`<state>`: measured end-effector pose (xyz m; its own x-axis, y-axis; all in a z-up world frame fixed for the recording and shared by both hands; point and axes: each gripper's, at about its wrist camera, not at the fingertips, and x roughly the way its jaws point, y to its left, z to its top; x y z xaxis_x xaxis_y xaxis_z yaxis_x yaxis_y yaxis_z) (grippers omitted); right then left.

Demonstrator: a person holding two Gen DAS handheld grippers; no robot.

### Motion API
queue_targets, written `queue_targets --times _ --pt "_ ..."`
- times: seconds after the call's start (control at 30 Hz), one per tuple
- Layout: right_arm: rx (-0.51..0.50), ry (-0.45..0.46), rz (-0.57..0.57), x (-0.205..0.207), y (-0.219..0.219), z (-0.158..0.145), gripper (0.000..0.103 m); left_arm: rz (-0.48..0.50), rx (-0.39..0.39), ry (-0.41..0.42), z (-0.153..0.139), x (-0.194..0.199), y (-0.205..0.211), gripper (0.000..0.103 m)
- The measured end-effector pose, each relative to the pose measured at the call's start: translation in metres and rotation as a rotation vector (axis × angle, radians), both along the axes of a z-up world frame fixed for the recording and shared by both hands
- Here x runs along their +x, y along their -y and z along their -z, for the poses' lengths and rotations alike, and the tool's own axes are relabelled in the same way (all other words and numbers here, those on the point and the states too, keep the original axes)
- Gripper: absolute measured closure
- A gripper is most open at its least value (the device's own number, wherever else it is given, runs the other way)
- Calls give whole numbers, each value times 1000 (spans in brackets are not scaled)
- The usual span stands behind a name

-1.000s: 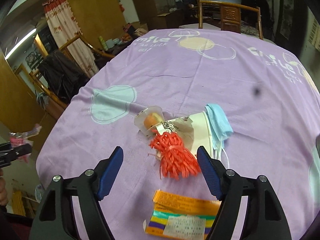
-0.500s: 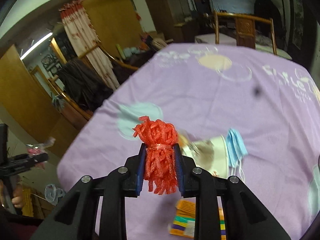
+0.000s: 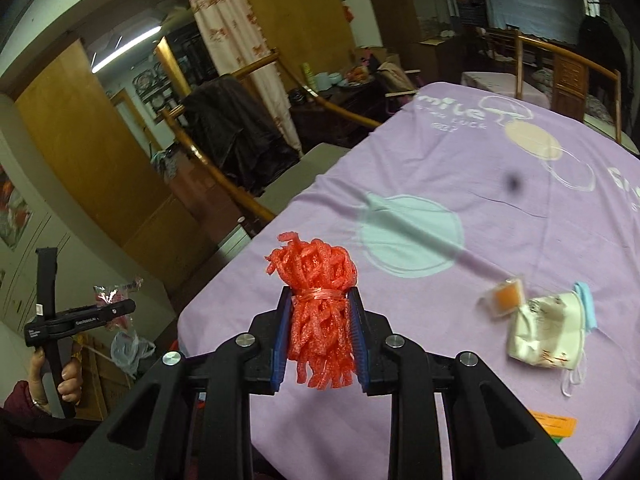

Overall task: Collect trash
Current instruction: 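Carry the wrapper with the left tool while the right tool carries the tassel, release both into the wastebasket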

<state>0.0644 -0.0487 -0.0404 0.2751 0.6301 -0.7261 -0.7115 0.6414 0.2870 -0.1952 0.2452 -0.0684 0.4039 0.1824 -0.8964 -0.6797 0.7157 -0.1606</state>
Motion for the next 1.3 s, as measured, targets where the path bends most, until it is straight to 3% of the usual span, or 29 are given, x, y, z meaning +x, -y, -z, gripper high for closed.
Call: queue_targets --times 0.07,0.13,0.3,0.7,1.13,1.17,1.27,1.3 --pt "-6 -1 -33 -6 -20 -3 76 -33 -29 -10 9 -15 -13 47" --pt "-13 2 -62 -13 -34 -5 76 -69 -52 -31 17 -27 -22 29" --pt "-35 -8 -147 -31 -74 -7 76 -126 -80 -31 21 -56 -39 18" --pt "-67 -25 -451 -97 -177 -8 76 -312 -62 -34 13 -132 -66 16" --pt "-83 -8 -848 -207 -279 -12 75 -553 -43 -81 7 -244 -65 15" --pt "-83 -9 -863 -213 -284 -11 72 -564 -42 -84 7 -250 -64 15" --pt "-81 0 -878 -226 -296 -13 49 -589 -34 -94 5 -263 -64 12" --pt "-71 3 -880 -227 -297 -15 50 -594 -30 -95 4 -266 -65 11"
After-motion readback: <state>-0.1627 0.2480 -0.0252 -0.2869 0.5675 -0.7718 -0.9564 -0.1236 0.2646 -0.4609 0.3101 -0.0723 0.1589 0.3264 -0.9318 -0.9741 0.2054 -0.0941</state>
